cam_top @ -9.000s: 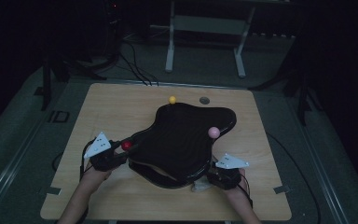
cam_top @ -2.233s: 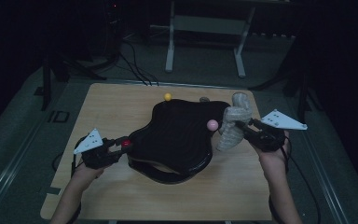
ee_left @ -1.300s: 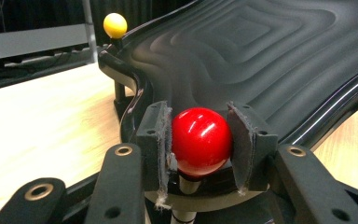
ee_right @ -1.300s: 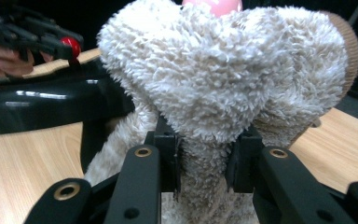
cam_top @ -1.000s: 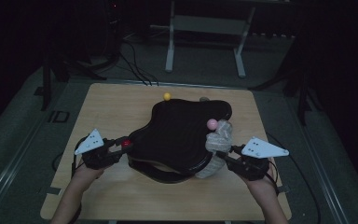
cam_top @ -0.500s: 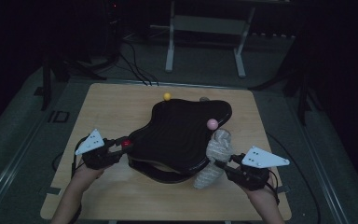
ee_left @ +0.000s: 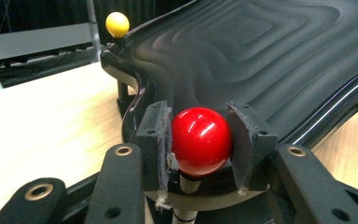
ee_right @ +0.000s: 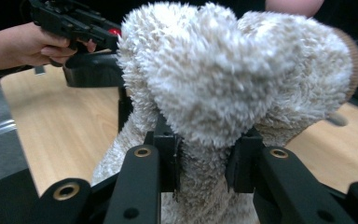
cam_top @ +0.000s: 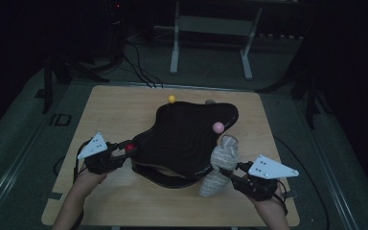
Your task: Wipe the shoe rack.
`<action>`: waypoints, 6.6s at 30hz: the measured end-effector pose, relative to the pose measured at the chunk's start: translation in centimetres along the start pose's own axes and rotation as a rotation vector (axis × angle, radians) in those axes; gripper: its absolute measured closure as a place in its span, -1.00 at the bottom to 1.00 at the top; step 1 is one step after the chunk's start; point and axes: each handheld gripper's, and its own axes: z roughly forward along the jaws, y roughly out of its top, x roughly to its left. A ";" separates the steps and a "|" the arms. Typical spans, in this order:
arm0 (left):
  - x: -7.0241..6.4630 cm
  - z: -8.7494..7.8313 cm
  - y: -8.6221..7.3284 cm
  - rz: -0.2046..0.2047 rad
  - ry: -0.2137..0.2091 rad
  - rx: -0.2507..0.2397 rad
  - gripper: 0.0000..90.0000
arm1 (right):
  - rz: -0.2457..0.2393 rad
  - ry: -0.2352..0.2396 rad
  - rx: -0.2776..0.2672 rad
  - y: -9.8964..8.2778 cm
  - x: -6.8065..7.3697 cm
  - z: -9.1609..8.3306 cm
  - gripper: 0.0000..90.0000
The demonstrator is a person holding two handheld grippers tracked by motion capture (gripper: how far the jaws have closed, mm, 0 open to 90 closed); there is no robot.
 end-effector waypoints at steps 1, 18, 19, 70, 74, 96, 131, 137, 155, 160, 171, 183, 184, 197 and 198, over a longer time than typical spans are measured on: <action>0.0 0.0 0.0 -0.002 -0.001 -0.001 0.33 | -0.010 -0.001 -0.029 0.4 0.3 -0.4 0.55; 0.0 0.0 0.0 0.004 -0.001 0.000 0.33 | -0.033 0.000 -0.061 1.4 0.7 -1.0 0.56; 0.0 0.0 0.0 0.001 0.001 0.000 0.33 | -0.028 0.004 -0.049 1.1 0.8 -0.6 0.56; -0.2 0.1 0.0 0.014 -0.001 0.005 0.33 | -0.031 -0.052 -0.052 2.9 -1.6 0.6 0.58; -0.2 0.2 0.0 0.014 -0.002 0.004 0.33 | 0.014 -0.055 -0.007 1.8 -2.0 0.8 0.58; -0.2 0.2 0.0 0.013 -0.001 0.001 0.33 | -0.045 -0.019 -0.067 2.0 2.6 -1.9 0.56; -2.7 1.9 0.3 0.013 -0.068 0.000 0.33 | 0.050 -0.152 -0.027 1.6 -5.7 1.7 0.56; -2.7 1.9 0.3 0.004 -0.096 0.005 0.33 | 0.060 -0.160 -0.033 1.5 -6.0 1.8 0.56; -2.8 1.9 0.2 0.015 -0.104 0.002 0.33 | 0.017 -0.149 -0.039 1.7 -3.9 1.3 0.56; -2.9 1.9 0.3 0.016 -0.101 0.002 0.33 | 0.040 -0.126 -0.016 1.4 -3.9 1.0 0.56; -2.7 2.0 0.2 0.024 -0.116 0.000 0.33 | 0.013 -0.097 -0.014 0.9 -2.4 0.7 0.56; -2.7 2.1 0.3 0.028 -0.110 0.004 0.33 | -0.009 -0.020 0.030 0.2 0.0 1.5 0.56; -2.7 2.0 0.3 0.029 -0.111 0.004 0.33 | -0.019 0.001 0.024 0.4 0.6 1.3 0.56; -2.7 2.0 0.3 0.032 -0.106 0.006 0.33 | -0.047 0.211 0.037 0.9 2.8 2.7 0.54; -2.7 2.0 0.3 0.033 -0.108 0.006 0.33 | -0.025 0.190 0.034 0.7 2.2 2.6 0.54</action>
